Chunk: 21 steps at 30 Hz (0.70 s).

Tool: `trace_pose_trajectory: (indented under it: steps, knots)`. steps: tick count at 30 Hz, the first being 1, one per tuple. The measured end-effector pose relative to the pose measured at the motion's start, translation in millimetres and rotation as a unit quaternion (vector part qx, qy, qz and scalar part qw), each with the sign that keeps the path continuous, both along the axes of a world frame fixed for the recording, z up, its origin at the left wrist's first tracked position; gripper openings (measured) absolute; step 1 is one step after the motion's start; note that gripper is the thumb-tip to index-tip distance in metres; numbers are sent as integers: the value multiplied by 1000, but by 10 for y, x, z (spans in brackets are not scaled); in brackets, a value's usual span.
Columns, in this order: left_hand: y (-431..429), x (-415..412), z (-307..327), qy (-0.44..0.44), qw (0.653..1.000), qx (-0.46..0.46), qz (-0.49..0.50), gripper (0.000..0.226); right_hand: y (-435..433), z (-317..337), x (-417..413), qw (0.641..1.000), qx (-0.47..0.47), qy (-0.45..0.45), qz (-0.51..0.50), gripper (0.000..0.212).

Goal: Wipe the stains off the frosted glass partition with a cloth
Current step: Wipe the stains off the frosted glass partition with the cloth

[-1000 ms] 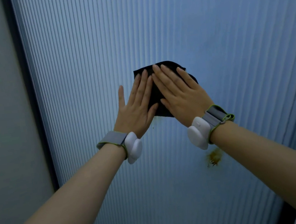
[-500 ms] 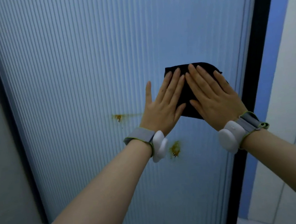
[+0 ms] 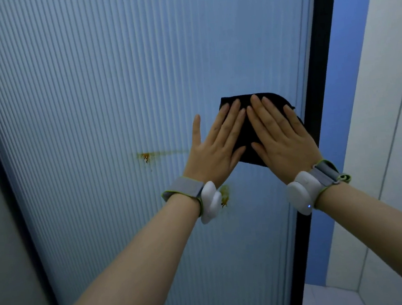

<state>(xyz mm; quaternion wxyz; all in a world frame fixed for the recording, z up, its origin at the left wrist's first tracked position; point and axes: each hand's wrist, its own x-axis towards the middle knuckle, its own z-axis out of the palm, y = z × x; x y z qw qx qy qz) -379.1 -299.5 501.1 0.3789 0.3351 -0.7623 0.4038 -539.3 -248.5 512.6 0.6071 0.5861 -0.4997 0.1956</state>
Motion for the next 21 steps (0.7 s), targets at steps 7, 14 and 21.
trace_pose_trajectory:
  steps: [7,14,21]
  knots:
    - [-50,126,-184,-4,1000,1,3,57,-61,-192,118,1000,23,-2,1,54]
    - [-131,343,-236,0,1000,4,18,59,-129,-173,343,999,29,6,18,54]
    - [-280,701,-310,21,999,11,39,59,-282,-146,713,998,30,40,28,52]
